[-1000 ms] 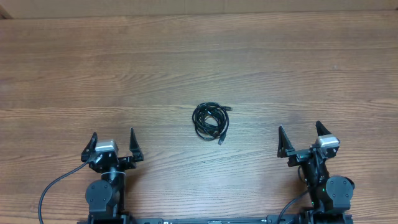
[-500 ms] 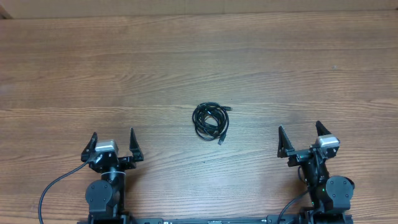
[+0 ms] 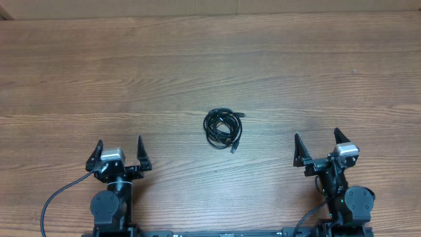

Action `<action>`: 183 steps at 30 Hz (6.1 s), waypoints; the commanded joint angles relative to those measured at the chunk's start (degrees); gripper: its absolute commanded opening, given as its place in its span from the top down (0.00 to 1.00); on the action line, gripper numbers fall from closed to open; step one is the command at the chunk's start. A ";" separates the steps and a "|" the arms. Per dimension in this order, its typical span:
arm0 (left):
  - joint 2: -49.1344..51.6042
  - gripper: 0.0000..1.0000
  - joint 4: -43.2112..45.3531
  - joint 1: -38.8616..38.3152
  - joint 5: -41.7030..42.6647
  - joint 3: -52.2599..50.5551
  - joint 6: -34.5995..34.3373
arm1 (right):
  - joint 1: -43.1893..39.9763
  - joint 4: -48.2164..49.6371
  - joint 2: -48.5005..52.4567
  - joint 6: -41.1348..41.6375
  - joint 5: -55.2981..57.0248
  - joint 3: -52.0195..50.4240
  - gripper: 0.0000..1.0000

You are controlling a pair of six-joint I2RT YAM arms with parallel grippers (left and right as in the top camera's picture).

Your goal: Untangle cables

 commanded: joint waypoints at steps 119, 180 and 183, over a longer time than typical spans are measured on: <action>85.94 0.96 -62.01 -20.76 37.77 101.79 -27.12 | 11.58 -54.27 85.59 13.68 -42.45 63.71 0.00; 97.31 0.01 -86.36 -3.63 8.59 101.18 -29.99 | 33.00 -21.49 100.30 44.83 -12.57 63.54 0.80; 97.31 0.00 -86.23 -3.65 8.59 101.15 -29.97 | 32.98 -22.47 100.17 44.72 -14.40 65.20 0.96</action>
